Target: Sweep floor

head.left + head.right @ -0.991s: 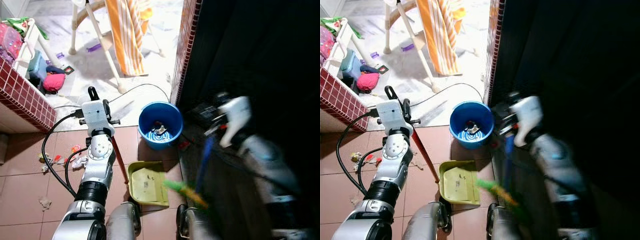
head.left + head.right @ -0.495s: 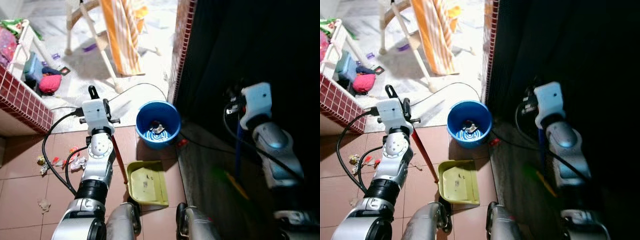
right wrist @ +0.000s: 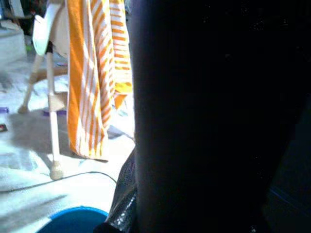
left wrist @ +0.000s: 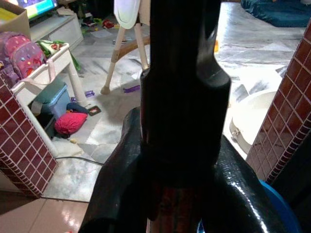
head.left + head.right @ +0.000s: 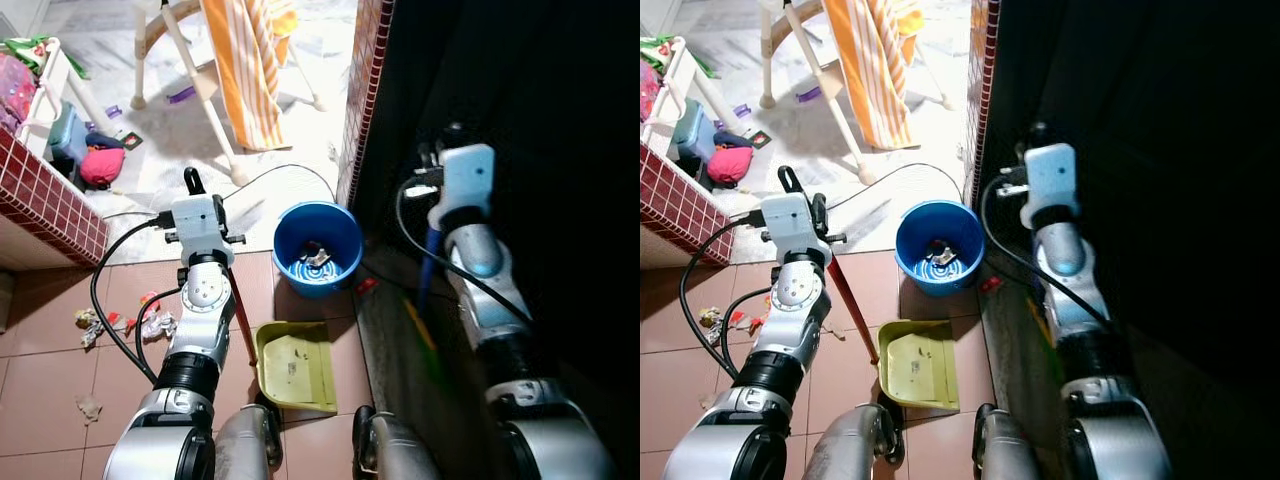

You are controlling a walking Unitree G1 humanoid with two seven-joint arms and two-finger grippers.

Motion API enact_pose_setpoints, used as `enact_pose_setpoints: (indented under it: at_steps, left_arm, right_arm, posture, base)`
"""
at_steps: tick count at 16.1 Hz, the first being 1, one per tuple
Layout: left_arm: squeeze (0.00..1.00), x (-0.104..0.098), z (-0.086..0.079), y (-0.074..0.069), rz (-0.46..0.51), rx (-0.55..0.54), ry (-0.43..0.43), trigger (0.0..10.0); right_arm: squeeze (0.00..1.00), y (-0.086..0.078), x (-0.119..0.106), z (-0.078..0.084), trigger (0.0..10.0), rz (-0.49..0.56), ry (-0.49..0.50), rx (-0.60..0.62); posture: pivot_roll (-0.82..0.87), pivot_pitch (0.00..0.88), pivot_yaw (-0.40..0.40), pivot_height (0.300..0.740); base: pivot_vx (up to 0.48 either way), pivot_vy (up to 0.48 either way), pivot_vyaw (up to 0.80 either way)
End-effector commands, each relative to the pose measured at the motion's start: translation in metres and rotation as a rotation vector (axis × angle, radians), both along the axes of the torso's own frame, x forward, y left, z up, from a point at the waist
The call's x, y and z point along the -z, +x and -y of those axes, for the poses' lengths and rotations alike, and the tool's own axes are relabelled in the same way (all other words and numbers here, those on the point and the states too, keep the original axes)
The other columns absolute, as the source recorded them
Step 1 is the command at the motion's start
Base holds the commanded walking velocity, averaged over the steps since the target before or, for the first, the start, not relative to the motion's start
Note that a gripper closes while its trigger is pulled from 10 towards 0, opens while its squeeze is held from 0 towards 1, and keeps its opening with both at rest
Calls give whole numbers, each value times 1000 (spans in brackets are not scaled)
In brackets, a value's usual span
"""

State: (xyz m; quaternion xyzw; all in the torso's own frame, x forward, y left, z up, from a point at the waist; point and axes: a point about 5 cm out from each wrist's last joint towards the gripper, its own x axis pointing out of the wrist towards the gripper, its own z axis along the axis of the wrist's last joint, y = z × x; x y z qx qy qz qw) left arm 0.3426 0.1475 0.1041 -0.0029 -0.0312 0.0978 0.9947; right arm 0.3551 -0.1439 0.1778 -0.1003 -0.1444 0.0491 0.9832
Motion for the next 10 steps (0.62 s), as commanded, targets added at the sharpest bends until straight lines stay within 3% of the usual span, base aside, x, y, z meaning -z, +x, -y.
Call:
enact_pose_setpoints:
  at_steps: [1,5,10]
  left_arm:
    - [0,34,0,-12,-161,1,22,10000]
    - [0,35,1,-11,-166,-5,11,10000]
    - [0,33,0,-7,-169,-18,-9,10000]
  right_arm:
    - [0,3,-7,-11,10000,31,73,-36]
    - [0,-2,-2,-29,10000,-6,160,-193]
    - [0,-25,20,-33,10000,-114,31,-462]
  posture:
    - [-32,222,4,740]
    - [-38,217,3,740]
    - [-68,212,2,740]
  base:
    - [0,0,0]
    - [0,0,0]
    - [0,0,0]
